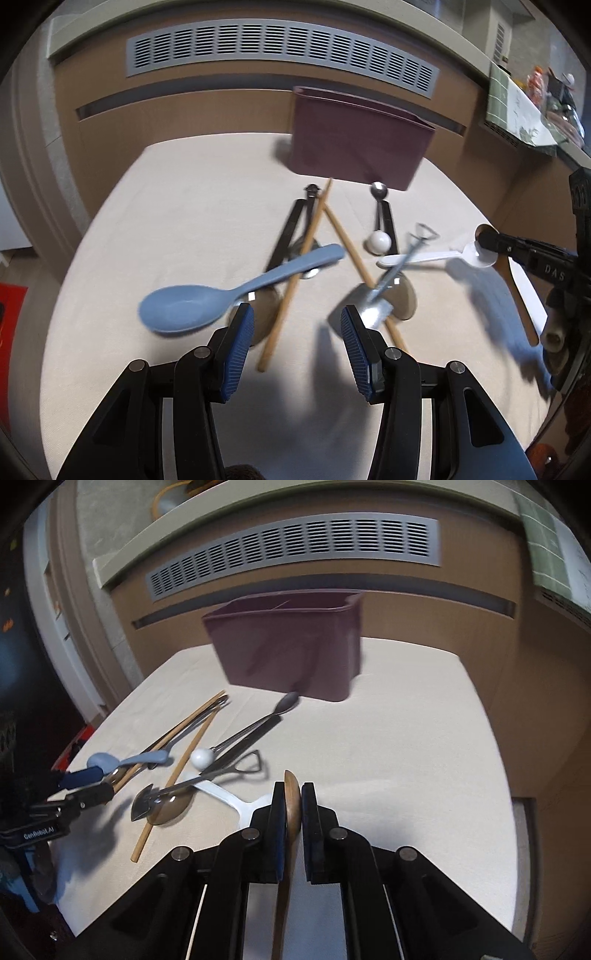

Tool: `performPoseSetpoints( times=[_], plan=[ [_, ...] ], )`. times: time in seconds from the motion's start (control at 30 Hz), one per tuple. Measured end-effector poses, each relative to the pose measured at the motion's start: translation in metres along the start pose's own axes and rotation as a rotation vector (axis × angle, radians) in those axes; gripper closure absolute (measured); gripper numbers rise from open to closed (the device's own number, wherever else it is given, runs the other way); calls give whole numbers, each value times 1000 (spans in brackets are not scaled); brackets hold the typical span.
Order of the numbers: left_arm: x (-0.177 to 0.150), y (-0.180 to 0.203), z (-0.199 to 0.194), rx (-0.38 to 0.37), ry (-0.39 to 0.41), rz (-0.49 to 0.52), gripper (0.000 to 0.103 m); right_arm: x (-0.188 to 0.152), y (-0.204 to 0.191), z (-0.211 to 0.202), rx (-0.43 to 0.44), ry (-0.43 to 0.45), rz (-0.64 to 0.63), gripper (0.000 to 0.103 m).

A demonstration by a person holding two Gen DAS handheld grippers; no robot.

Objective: Organize utensils
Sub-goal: 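Grasp the light wooden spoon with the right gripper while the left gripper approaches the white plastic spoon, then grasp the white plastic spoon with the left gripper while the right gripper holds the wooden spoon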

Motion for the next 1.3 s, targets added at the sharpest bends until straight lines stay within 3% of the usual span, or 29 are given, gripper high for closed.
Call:
performPoseSetpoints(
  times=[0.37, 0.53, 0.73, 0.77, 0.8, 0.9, 1.13, 1.3],
  plan=[
    [14, 57, 14, -122, -2, 68, 53, -28, 38, -4, -71, -71, 40, 94],
    [18, 82, 22, -164, -7, 117, 53, -34, 40, 5, -22, -113, 136, 91],
    [17, 85, 27, -172, -25, 113, 53, -33, 28, 14, -16, -126, 109, 82],
    [15, 85, 29, -172, -32, 112, 53, -33, 26, 14, -17, -123, 89, 83],
    [13, 86, 30, -174, -38, 112, 53, -33, 25, 14, -23, -122, 71, 92],
    [10, 91, 32, -199, -52, 124, 53, -29, 23, 6, -14, -101, 33, 99],
    [12, 133, 49, -401, -119, 184, 53, -18, 63, -26, -102, -21, 110, 99],
    [20, 146, 79, -410, -169, 213, 53, -26, 86, -39, -149, -6, 176, 99]
  ],
)
Point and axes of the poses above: each gripper's, at about its wrist camera, not at the fingertips, and z roughly the way its jaws point, y to its right, x to its top, the point moved 10 cm from there along z, roughly the way its jaws point, and after that the axes turned 13 degrees about y, right-handed, at the moved point
